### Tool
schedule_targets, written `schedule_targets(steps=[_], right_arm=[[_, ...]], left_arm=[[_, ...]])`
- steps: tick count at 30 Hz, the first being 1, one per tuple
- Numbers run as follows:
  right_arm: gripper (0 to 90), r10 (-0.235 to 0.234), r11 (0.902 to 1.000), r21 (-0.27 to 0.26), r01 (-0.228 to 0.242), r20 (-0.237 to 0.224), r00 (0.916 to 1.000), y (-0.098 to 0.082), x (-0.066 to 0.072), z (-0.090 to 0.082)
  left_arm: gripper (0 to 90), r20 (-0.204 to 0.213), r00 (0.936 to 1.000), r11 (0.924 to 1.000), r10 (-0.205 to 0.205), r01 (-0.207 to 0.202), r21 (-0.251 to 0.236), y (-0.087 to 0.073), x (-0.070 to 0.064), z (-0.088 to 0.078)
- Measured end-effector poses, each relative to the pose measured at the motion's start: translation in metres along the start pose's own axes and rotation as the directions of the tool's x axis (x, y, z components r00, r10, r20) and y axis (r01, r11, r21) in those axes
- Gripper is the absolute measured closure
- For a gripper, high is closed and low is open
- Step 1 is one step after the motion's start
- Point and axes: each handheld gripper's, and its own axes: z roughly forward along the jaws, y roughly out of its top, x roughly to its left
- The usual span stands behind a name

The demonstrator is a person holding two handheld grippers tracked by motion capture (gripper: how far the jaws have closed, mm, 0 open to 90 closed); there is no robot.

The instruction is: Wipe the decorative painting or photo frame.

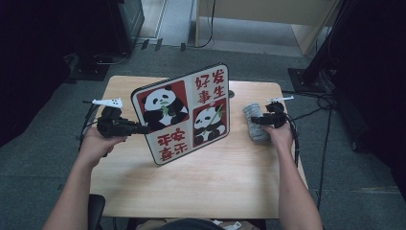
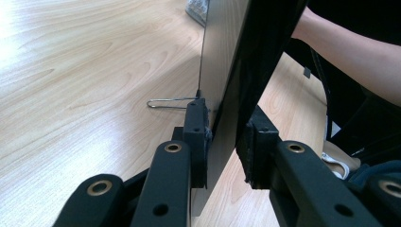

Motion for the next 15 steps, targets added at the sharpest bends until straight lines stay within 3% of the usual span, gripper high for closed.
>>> schedule_targets(steps=[7, 12, 15], right_arm=[[30.0, -0.002, 0.9999, -0.012, 0.002, 0.012, 0.9999, 0.003, 0.003, -0.009], [27.9, 0.023, 0.9994, -0.025, -0.023, -0.025, 0.9994, 0.004, 0.006, -0.02], [27.9, 0.004, 0.9995, -0.03, -0.005, -0.038, 0.9993, 0.004, 0.012, -0.025]], left_arm=[[74.4, -0.006, 1.0, 1.0, 0.001, -0.001, 0.001, 0.0, 0.0, 0.0], [74.5, -0.013, 0.9999, 1.0, 0.002, -0.002, 0.003, 0.0, 0.0, 0.0], [74.5, -0.017, 0.9999, 1.0, 0.002, -0.001, 0.003, 0.0, -0.001, 0.0]])
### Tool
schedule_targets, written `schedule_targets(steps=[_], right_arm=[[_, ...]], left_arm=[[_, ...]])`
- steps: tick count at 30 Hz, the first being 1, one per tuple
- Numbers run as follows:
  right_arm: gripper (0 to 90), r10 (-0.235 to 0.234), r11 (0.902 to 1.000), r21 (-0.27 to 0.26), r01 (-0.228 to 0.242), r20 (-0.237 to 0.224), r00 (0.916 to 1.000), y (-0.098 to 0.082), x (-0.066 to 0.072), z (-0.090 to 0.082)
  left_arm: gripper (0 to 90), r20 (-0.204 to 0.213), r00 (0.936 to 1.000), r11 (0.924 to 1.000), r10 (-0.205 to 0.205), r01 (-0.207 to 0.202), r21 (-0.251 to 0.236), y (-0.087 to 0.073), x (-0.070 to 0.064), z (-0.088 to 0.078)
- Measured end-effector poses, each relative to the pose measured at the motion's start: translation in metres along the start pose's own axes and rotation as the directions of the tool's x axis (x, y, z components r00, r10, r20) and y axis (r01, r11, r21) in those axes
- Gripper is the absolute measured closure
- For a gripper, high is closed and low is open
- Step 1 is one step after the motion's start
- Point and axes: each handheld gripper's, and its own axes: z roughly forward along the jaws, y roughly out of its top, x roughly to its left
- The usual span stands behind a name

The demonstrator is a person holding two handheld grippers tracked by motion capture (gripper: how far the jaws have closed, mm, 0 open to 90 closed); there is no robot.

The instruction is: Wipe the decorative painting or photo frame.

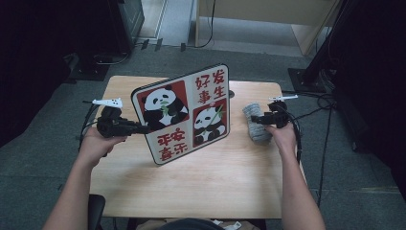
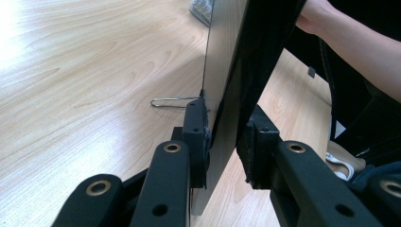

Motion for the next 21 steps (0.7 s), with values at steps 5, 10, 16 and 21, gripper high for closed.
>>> schedule_targets(steps=[5, 10, 16, 21], right_arm=[[28.3, -0.028, 0.9996, -0.003, 0.028, -0.003, 0.9996, 0.001, 0.007, -0.005], [29.3, -0.045, 0.9988, -0.017, 0.045, -0.002, 0.999, -0.001, 0.012, -0.009], [29.7, -0.068, 0.997, -0.037, 0.067, -0.011, 0.9976, -0.004, 0.022, -0.018], [30.4, -0.072, 0.9964, -0.045, 0.071, -0.021, 0.9972, -0.007, 0.03, -0.024]], left_arm=[[74.4, -0.008, 1.0, 1.0, 0.002, -0.002, 0.0, 0.0, 0.0, 0.0], [74.1, -0.023, 0.9997, 1.0, -0.008, 0.008, -0.005, 0.0, 0.0, -0.001], [70.8, -0.049, 0.9987, 0.9999, -0.015, 0.015, -0.009, -0.001, 0.001, -0.001], [66.1, -0.064, 0.9977, 0.9997, -0.021, 0.021, -0.012, -0.001, 0.003, -0.001]])
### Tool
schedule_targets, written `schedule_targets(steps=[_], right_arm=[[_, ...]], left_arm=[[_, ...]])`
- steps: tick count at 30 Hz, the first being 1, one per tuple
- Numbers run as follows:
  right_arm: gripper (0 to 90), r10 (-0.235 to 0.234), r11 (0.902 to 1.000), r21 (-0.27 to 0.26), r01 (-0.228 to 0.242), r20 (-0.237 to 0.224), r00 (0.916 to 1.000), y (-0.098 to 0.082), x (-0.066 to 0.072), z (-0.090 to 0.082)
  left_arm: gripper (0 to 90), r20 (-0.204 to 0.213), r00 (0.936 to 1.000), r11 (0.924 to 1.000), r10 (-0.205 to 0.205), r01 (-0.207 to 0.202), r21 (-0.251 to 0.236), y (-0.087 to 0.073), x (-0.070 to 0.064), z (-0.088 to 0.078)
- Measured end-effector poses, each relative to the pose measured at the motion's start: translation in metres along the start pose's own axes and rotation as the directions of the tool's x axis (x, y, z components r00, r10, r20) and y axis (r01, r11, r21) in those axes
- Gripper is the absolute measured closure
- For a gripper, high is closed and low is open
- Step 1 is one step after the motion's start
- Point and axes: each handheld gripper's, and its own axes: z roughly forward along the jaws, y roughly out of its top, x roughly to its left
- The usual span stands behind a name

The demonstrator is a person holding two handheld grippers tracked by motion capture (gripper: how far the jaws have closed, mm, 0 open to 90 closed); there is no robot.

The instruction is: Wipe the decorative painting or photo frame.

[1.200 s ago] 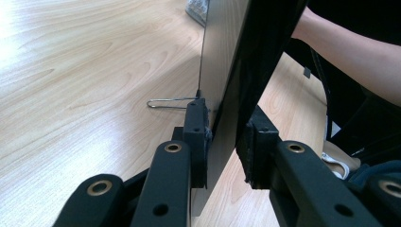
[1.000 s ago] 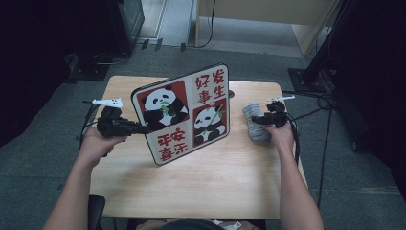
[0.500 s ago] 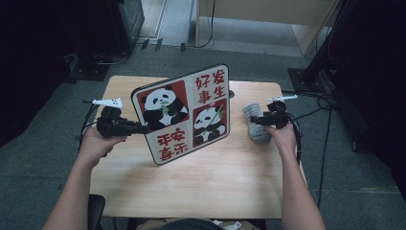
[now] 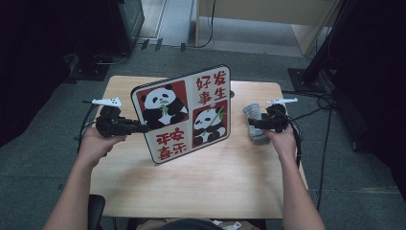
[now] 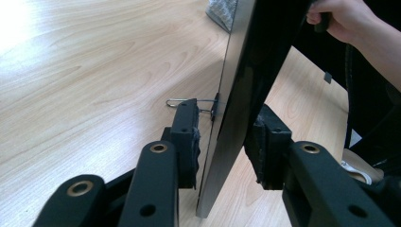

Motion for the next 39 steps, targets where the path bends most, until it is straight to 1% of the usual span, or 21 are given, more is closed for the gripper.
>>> schedule_targets(steps=[2, 5, 6, 8, 11, 13, 14, 16, 22, 24, 25, 27, 30, 34, 36, 39], right_arm=[[31.1, -0.002, 1.0, -0.002, 0.002, -0.014, 0.9999, -0.002, 0.003, -0.002], [31.6, -0.01, 0.9999, 0.0, 0.01, -0.019, 0.9998, -0.004, 0.007, -0.004], [32.2, -0.021, 0.9998, -0.004, 0.02, -0.025, 0.9995, -0.005, 0.011, -0.007], [32.6, -0.029, 0.9996, 0.0, 0.029, -0.03, 0.9991, -0.007, 0.014, -0.008], [32.7, -0.04, 0.9991, 0.007, 0.041, -0.035, 0.9986, -0.009, 0.018, -0.008], [32.8, -0.056, 0.9983, 0.013, 0.056, -0.042, 0.9976, -0.011, 0.022, -0.008], [32.8, -0.054, 0.9983, 0.021, 0.055, -0.044, 0.9976, -0.012, 0.024, -0.008], [32.9, -0.071, 0.9971, 0.024, 0.073, -0.052, 0.9961, -0.013, 0.027, -0.007], [33.1, -0.094, 0.9953, 0.018, 0.095, -0.074, 0.9928, -0.016, 0.037, -0.009], [33.1, -0.09, 0.9956, 0.019, 0.092, -0.079, 0.9928, -0.017, 0.039, -0.01], [33.3, -0.086, 0.9963, 0.003, 0.086, -0.097, 0.9916, -0.018, 0.041, -0.011], [33.3, -0.076, 0.997, 0.003, 0.077, -0.107, 0.9914, -0.02, 0.042, -0.012], [33.3, -0.087, 0.9961, 0.004, 0.088, -0.11, 0.9901, -0.023, 0.046, -0.01], [33.3, -0.095, 0.995, 0.018, 0.098, -0.111, 0.9892, -0.024, 0.049, -0.008], [33.3, -0.091, 0.9954, 0.021, 0.094, -0.112, 0.9896, -0.024, 0.05, -0.007], [33.3, -0.105, 0.994, 0.018, 0.107, -0.107, 0.9887, -0.024, 0.05, -0.006]], left_arm=[[64.8, -0.01, 1.0, 1.0, -0.002, 0.002, -0.001, 0.0, 0.0, 0.0], [62.7, -0.02, 0.9998, 1.0, 0.0, 0.0, -0.001, 0.0, 0.001, 0.0], [61.3, -0.029, 0.9996, 1.0, -0.007, 0.007, -0.003, -0.001, 0.002, 0.001], [60.2, -0.036, 0.9993, 0.9999, -0.013, 0.012, -0.008, -0.001, 0.003, 0.001], [58.3, -0.05, 0.9987, 0.9998, -0.012, 0.012, -0.016, -0.002, 0.005, 0.0], [54.8, -0.062, 0.998, 0.9998, -0.01, 0.009, -0.02, -0.002, 0.007, 0.001], [54.2, -0.064, 0.9979, 0.9997, -0.01, 0.008, -0.023, -0.003, 0.007, 0.001], [53.4, -0.075, 0.9971, 0.9996, -0.009, 0.007, -0.029, -0.003, 0.007, 0.002], [48.9, -0.088, 0.9961, 0.9992, -0.011, 0.008, -0.04, -0.005, 0.011, 0.003], [48.8, -0.096, 0.9954, 0.9992, -0.009, 0.005, -0.04, -0.005, 0.011, 0.003], [48.4, -0.098, 0.9951, 0.999, -0.013, 0.009, -0.044, -0.006, 0.012, 0.003], [48.0, -0.101, 0.9948, 0.999, -0.018, 0.014, -0.043, -0.006, 0.013, 0.003], [47.6, -0.103, 0.9943, 0.999, -0.028, 0.024, -0.038, -0.007, 0.015, 0.004], [47.7, -0.109, 0.9936, 0.9991, -0.028, 0.024, -0.034, -0.007, 0.016, 0.006], [47.7, -0.11, 0.9936, 0.9992, -0.028, 0.024, -0.031, -0.007, 0.017, 0.006], [47.3, -0.112, 0.9932, 0.999, -0.032, 0.028, -0.035, -0.008, 0.018, 0.007]])
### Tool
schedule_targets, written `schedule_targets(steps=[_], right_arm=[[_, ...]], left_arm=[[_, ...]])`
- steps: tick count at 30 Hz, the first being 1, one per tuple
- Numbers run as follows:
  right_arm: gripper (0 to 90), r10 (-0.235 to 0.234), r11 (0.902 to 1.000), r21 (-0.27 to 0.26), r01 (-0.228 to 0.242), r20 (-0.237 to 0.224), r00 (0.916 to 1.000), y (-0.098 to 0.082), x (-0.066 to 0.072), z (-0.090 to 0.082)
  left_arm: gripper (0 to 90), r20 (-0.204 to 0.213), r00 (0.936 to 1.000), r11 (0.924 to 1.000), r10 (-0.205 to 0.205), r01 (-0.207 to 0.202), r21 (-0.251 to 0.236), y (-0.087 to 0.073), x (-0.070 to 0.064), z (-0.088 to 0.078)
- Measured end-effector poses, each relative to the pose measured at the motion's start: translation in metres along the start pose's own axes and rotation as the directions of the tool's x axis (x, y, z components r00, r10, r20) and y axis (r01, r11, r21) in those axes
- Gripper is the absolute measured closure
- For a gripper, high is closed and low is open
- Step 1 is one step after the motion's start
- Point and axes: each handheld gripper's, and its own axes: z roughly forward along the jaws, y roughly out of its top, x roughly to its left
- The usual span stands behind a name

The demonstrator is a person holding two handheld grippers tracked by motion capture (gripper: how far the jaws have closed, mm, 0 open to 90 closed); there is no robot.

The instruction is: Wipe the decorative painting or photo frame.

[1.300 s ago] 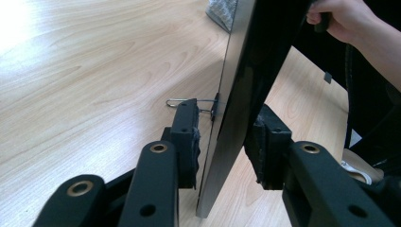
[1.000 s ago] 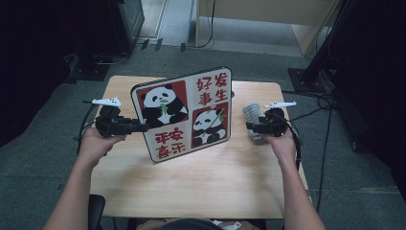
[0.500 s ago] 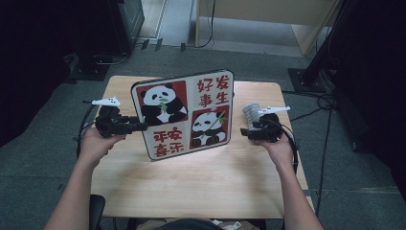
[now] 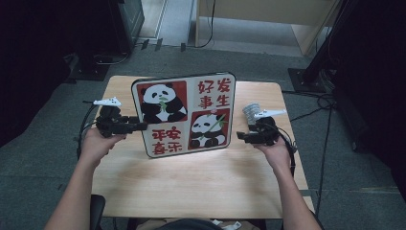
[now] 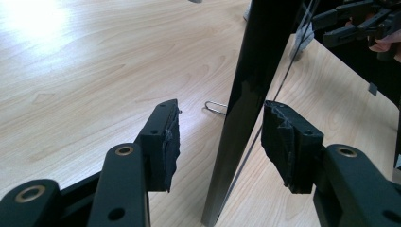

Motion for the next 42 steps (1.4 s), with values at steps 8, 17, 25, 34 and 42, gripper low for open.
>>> schedule_targets(steps=[8, 17, 25, 34, 42], right_arm=[[33.3, 0.005, 1.0, 0.003, -0.005, 0.002, 1.0, 0.0, -0.001, 0.0], [33.3, 0.005, 1.0, 0.004, -0.005, 0.002, 1.0, 0.0, -0.004, 0.0], [33.3, 0.013, 0.9999, 0.004, -0.013, 0.014, 0.9998, -0.002, -0.01, -0.001], [31.6, 0.027, 0.9996, 0.003, -0.027, 0.026, 0.9993, -0.003, -0.013, 0.0], [30.9, 0.027, 0.9996, 0.004, -0.027, 0.032, 0.9991, -0.004, -0.015, 0.001]], left_arm=[[46.6, -0.012, 0.9999, 1.0, -0.007, 0.007, 0.004, -0.001, 0.002, 0.0], [42.3, 0.001, 1.0, 1.0, -0.007, 0.007, 0.004, -0.003, 0.004, -0.003], [38.5, -0.003, 0.9999, 0.9999, 0.012, -0.012, -0.004, -0.007, 0.006, -0.011], [34.8, -0.002, 0.9999, 0.9999, 0.011, -0.011, 0.0, -0.013, 0.013, -0.023], [34.1, -0.063, 0.998, 0.9998, -0.012, 0.011, -0.016, -0.018, 0.024, -0.029]])
